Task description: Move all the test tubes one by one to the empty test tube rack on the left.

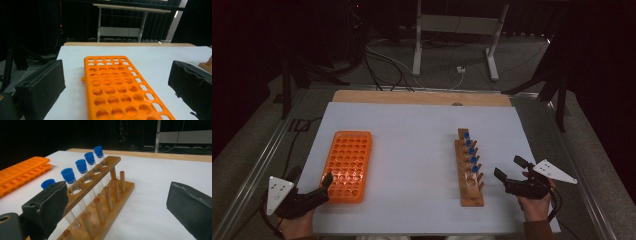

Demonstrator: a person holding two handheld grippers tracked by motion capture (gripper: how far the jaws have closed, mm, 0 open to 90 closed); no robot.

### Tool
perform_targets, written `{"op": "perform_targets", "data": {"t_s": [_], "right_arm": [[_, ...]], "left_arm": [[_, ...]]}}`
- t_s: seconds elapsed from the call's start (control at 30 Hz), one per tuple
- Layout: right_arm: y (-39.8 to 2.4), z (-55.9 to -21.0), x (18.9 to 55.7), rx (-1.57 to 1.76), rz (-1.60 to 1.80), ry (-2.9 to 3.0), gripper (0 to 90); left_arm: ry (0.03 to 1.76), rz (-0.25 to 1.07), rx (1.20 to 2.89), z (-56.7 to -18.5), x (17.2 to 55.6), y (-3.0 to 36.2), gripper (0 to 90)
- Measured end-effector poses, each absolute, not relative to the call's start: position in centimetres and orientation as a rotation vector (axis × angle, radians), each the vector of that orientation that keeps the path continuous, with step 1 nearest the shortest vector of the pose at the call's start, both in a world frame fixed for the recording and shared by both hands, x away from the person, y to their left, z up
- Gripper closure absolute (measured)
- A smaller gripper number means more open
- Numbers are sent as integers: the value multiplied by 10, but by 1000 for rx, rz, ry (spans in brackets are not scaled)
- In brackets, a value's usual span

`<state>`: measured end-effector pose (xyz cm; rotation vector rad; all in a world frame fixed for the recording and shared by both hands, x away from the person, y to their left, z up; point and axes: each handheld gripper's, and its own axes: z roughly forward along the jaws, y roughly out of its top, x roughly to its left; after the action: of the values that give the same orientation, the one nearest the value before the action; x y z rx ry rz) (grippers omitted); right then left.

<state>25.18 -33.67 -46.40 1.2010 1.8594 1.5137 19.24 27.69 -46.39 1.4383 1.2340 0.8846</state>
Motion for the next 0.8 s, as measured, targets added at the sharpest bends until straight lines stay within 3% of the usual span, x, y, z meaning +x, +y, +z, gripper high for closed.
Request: {"op": "perform_targets", "data": {"t_s": [0.43,0.8], "right_arm": [[-331,-453,248,1159,1526,1872,28],[-304,-439,247,1002,1542,2016,247]], "left_arm": [[1227,896,1484,-465,191,273,17],[1197,882,1523,-466,193,268,27]]}}
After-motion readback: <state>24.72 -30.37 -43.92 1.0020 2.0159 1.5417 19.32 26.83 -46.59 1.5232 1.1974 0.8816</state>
